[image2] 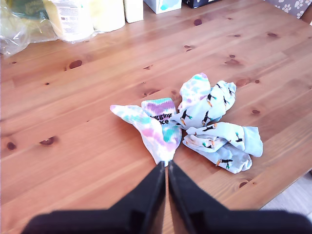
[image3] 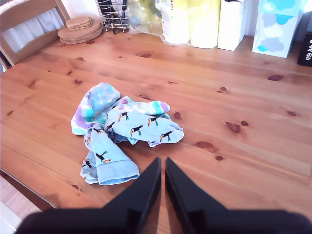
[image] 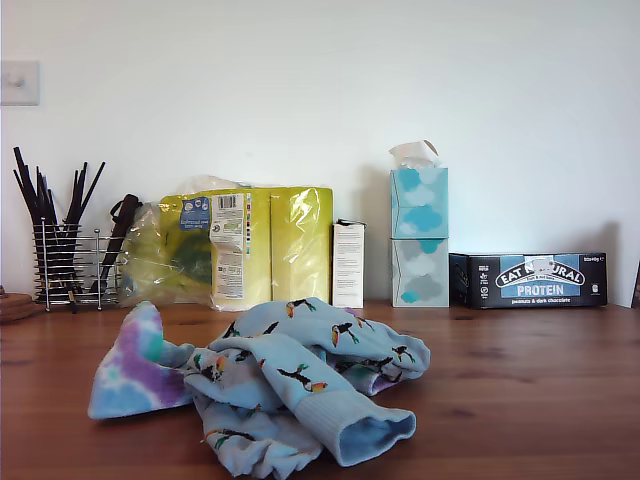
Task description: Pair up the socks based on colour and pattern, by placing each sock on top of its pair
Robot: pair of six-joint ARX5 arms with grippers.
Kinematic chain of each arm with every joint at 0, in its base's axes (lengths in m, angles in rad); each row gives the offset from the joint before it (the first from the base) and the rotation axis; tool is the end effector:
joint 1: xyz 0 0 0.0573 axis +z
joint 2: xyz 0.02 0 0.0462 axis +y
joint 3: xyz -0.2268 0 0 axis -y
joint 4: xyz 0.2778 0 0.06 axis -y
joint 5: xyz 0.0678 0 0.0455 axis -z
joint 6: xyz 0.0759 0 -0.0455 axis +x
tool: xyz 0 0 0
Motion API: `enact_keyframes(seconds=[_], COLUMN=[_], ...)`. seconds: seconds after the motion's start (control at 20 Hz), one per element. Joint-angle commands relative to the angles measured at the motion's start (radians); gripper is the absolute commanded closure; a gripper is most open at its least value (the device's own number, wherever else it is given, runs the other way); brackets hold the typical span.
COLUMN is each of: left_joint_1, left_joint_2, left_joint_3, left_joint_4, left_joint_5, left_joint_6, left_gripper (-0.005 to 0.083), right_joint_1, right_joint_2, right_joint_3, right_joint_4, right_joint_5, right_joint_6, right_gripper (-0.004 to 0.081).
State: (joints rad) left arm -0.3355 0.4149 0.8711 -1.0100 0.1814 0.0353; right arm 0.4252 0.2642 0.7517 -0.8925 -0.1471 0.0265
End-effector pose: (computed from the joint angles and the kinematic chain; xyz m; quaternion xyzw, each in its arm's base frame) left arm 0.1433 -0.0645 0.2962 0.0375 0.2682 -0.2506 0.9294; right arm 0.1318 0.0719 0.2896 -0.0154 0.2028 0.2738 0.9400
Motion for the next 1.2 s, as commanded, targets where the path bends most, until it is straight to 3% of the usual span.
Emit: enact_keyframes(seconds=[0.0, 0.5, 0.6, 0.85, 1.15], left_joint_1=[0.001, 0.001, 0.0, -0.005, -0.034], left_joint_2=[0.005, 0.005, 0.033, 0.257, 0.57], left_joint_3=[-0.022, -0.022, -0.022, -0.022, -0.021], left_joint_4=[0.014, 0.028, 0.075, 0.118, 0.256], left_joint_5=[0.002, 0.006, 0.051, 0.202, 0.289], left_joint_6=[-0.003, -0.009, -0.007, 0.027, 0.09], left_gripper=[0.0797, 0.0797, 0.0797, 0.0797, 0.0797], right_joint_1=[-0.006, -0.006, -0.006, -0.005, 0.02], right_joint_2=[0.0, 0.0, 0.027, 0.235, 0.548], right_joint_3=[-0.004, -0.004, -0.004, -0.003, -0.003], right_joint_4=[0.019, 0.027, 0.06, 0.092, 0.155], right_joint_5=[0.0, 0.0, -0.005, -0.118, -0.182], right_joint_6=[0.0, 0.001, 0.008, 0.007, -0.005], right_gripper=[0.0783, 0.0783, 0.0783, 0.0783, 0.0782])
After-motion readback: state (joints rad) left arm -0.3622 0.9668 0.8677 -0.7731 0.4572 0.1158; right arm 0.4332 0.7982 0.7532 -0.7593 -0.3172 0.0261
